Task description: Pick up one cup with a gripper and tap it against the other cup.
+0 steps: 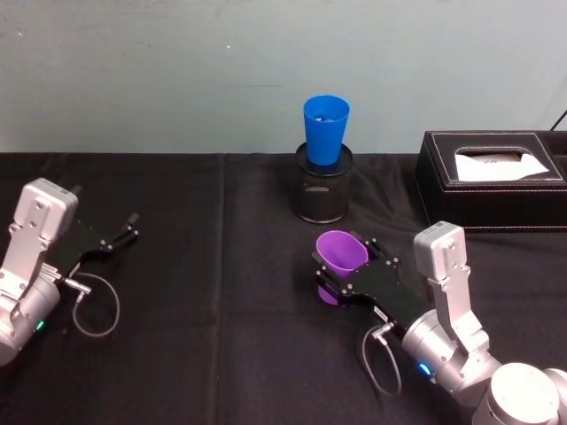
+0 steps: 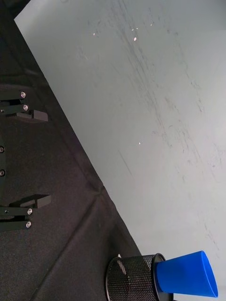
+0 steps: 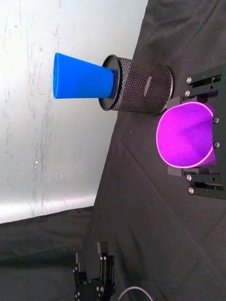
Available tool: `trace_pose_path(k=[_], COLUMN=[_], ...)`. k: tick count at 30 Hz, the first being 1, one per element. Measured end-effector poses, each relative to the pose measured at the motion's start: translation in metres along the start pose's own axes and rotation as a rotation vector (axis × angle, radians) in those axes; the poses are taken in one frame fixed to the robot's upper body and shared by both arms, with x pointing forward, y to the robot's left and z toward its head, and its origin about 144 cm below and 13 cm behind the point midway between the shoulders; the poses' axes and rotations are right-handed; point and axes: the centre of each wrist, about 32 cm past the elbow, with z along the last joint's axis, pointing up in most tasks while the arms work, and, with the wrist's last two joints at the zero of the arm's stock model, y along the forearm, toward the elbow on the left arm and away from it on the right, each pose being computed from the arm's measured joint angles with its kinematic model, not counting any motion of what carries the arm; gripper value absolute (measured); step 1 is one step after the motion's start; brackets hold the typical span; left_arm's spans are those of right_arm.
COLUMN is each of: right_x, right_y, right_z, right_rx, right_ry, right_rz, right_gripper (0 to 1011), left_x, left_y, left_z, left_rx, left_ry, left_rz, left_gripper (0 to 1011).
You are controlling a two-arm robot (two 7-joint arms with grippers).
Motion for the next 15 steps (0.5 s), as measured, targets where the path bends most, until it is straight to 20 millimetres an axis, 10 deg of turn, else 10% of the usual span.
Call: trace_pose_path(k=[15], right_x=[0.0002], right_y=[0.0012], right_z=[-0.0028], right_rx=[0.004], right_ry=[0.003], right_rz=[0.010], right_gripper=[751], left_x=[0.0000], left_y=[0.0000], left_z=[0.0000], left_rx=[0.000], left_ry=[0.000], left_rz=[0.000], left_gripper=[1000])
